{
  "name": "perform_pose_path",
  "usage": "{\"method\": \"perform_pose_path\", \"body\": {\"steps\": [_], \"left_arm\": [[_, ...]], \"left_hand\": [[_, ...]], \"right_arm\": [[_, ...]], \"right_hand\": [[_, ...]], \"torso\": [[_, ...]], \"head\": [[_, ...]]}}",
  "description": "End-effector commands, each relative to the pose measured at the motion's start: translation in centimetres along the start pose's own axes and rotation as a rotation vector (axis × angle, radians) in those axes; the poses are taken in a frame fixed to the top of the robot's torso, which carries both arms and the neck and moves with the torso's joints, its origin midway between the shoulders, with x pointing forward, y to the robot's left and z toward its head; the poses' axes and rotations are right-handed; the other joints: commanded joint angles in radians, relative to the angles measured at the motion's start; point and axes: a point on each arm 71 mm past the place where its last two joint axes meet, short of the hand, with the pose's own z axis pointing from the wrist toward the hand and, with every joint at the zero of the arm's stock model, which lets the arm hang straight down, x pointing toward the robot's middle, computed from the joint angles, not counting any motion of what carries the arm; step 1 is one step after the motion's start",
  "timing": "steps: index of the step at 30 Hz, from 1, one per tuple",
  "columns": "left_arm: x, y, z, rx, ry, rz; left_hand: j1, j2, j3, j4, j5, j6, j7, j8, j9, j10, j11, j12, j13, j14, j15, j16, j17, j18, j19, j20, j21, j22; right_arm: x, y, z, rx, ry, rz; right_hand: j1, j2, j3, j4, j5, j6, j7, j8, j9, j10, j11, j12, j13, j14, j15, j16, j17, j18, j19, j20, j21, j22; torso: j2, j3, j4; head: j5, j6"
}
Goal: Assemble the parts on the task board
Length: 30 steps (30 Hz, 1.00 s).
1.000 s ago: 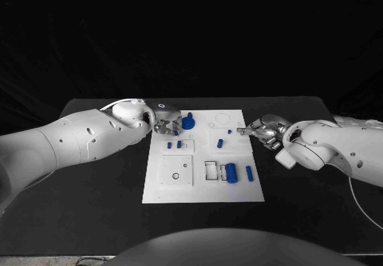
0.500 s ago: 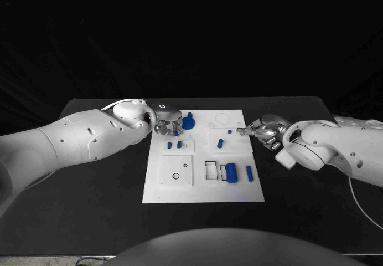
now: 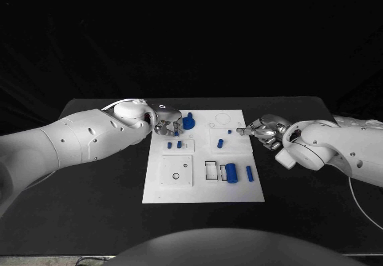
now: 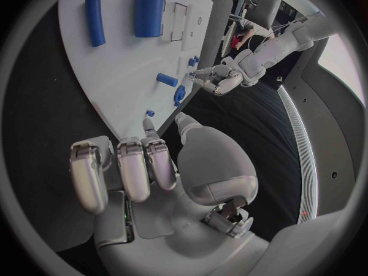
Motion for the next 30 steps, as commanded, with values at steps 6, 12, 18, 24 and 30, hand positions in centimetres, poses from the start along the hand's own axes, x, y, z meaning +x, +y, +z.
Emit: {"method": "perform_pose_path", "body": {"steps": [6, 12, 18, 24, 30], "left_arm": [[0.1, 0.1, 0.1, -0.028, 0.021, 0.003], [0.0, 0.2, 0.0, -0.031, -0.001, 0.001], [-0.6, 0.3, -0.4, -0.009, -0.096, -0.018], [-1.2, 0.6, -1.5, 0.018, -0.214, -0.064], [-2.5, 1.1, -3.5, 0.025, -0.386, -0.165]], "left_hand": [[-0.018, -0.030, -0.002, 0.018, 0.005, -0.074, -0.010, 0.002, -0.019, -0.047, 0.007, -0.001, -0.001, 0.106, 0.012, 0.003, 0.263, -0.008, 0.102, 0.002, 0.002, 0.263], [-0.056, -0.043, -0.014, 0.021, 0.005, -0.088, -0.016, 0.004, -0.023, -0.057, 0.011, 0.002, 0.000, 0.106, 0.013, 0.003, 0.263, -0.008, 0.102, 0.003, 0.002, 0.263], [-0.154, -0.054, -0.058, 0.023, 0.004, -0.113, -0.014, 0.003, -0.029, -0.056, 0.017, 0.003, 0.002, 0.106, 0.018, 0.003, 0.263, -0.008, 0.102, 0.004, 0.002, 0.263], [-0.257, -0.079, -0.152, 0.023, 0.004, -0.119, -0.008, 0.005, -0.029, -0.059, 0.020, 0.005, 0.003, 0.106, 0.018, 0.003, 0.263, -0.008, 0.102, 0.005, 0.002, 0.263], [-0.266, -0.053, -0.225, 0.025, 0.006, -0.107, 0.023, 0.010, -0.026, -0.030, 0.027, 0.015, 0.006, 0.106, 0.019, 0.003, 0.263, -0.008, 0.102, 0.003, 0.002, 0.263]], "right_arm": [[0.2, 0.0, 0.0, -0.003, 0.014, -0.004], [0.1, 0.0, 0.0, -0.003, 0.014, -0.004], [0.0, 0.0, 0.0, -0.007, 0.006, -0.002], [-0.2, 0.1, -0.1, -0.031, -0.026, 0.005], [-0.8, 0.8, -0.2, -0.114, -0.123, 0.032]], "right_hand": [[0.000, 0.011, -0.004, 0.001, 0.006, 0.004, 0.011, 0.004, 0.001, 0.105, 0.005, 0.003, 0.263, 0.104, 0.007, 0.004, 0.263, -0.007, 0.105, 0.009, 0.004, 0.263], [0.000, 0.011, -0.004, 0.001, 0.006, 0.004, 0.011, 0.004, 0.001, 0.105, 0.005, 0.003, 0.263, 0.104, 0.007, 0.004, 0.263, -0.007, 0.105, 0.009, 0.004, 0.263], [0.000, 0.011, -0.004, 0.001, 0.006, 0.004, 0.011, 0.004, 0.001, 0.105, 0.005, 0.003, 0.263, 0.104, 0.007, 0.004, 0.263, -0.007, 0.105, 0.009, 0.004, 0.263], [0.001, 0.012, -0.005, 0.001, 0.006, 0.004, 0.011, 0.004, 0.001, 0.105, 0.005, 0.003, 0.263, 0.104, 0.008, 0.004, 0.263, -0.007, 0.105, 0.010, 0.004, 0.263], [0.007, 0.007, -0.009, -0.001, 0.012, 0.012, 0.010, 0.013, 0.005, 0.105, 0.005, 0.003, 0.263, 0.104, 0.008, 0.004, 0.263, -0.007, 0.105, 0.010, 0.004, 0.263]], "torso": [[0.000, -0.0002, -0.0005], [0.000, 0.0000, 0.0001], [0.000, -0.0006, 0.0008], [-0.001, -0.0002, 0.0023], [-0.001, 0.0002, 0.0008]], "head": [[0.000, 0.000], [-0.001, 0.000], [-0.004, 0.000], [-0.008, 0.000], [-0.005, 0.000]]}}
